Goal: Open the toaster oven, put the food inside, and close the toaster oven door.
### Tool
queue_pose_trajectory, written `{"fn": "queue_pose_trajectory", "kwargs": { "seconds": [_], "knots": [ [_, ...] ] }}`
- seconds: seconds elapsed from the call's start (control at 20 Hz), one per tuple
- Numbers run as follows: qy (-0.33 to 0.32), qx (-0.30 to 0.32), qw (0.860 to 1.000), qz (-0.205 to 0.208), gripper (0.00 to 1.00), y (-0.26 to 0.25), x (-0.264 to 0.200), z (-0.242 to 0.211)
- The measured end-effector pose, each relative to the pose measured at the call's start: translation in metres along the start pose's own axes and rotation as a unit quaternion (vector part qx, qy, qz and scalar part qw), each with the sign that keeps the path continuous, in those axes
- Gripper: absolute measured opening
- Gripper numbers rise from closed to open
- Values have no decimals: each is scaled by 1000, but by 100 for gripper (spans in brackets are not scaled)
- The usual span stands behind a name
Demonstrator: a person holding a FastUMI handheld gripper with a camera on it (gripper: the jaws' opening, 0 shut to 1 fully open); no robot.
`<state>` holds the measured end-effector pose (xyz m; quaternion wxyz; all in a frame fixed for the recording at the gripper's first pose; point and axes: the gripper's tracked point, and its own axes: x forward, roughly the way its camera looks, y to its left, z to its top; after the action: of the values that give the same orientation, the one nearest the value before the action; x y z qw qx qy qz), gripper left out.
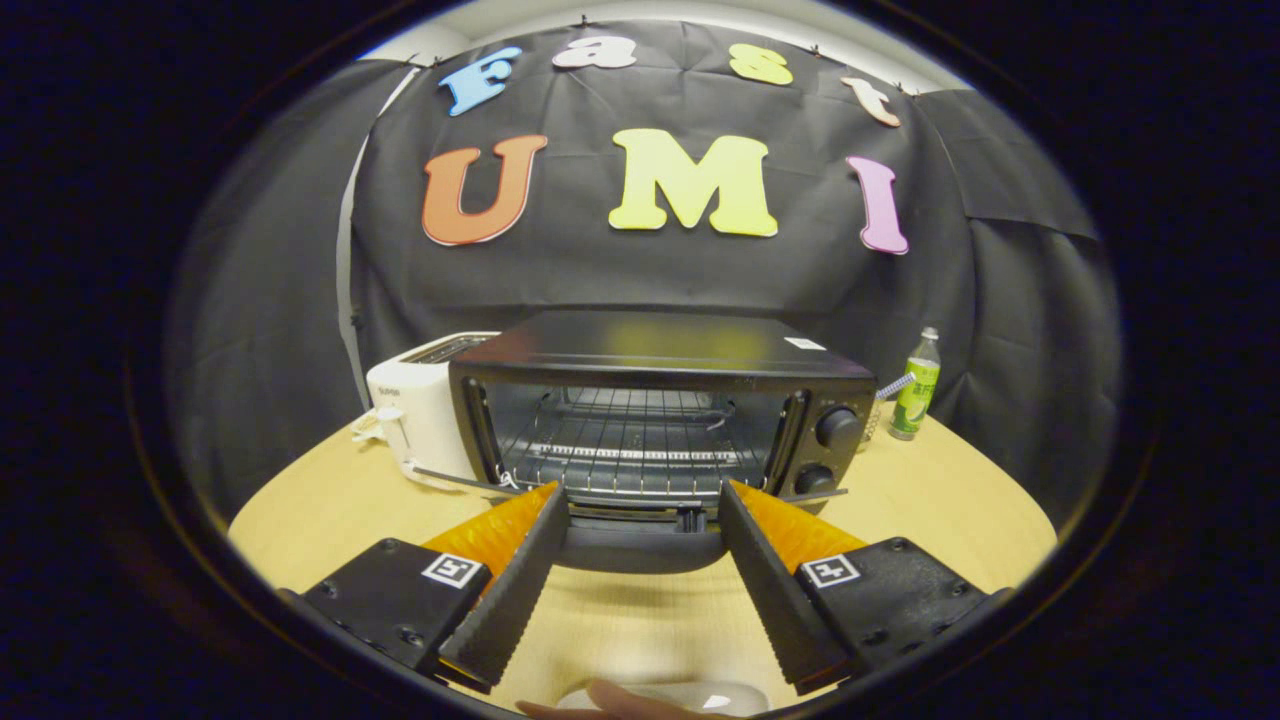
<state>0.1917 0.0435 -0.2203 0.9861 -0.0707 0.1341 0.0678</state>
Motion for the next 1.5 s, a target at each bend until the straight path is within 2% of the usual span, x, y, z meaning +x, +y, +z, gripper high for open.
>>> {"fn": "queue_pose_trajectory", "kwargs": {
  "seconds": [0.25,0.6,0.75,0.9,1.15,1.3,1.5],
  "knots": [
    [10,-8,1000,-3,100,2,-10,-29],
    [53,-27,998,-2,99,6,-12,-70],
    [80,-17,997,2,99,9,-11,-85],
    [73,-9,997,13,99,15,-17,-80],
    [64,-11,997,48,99,38,-62,-73],
    [62,-21,998,27,99,30,-89,-83],
    [77,10,997,1,99,13,-114,-111]
  ]
}}
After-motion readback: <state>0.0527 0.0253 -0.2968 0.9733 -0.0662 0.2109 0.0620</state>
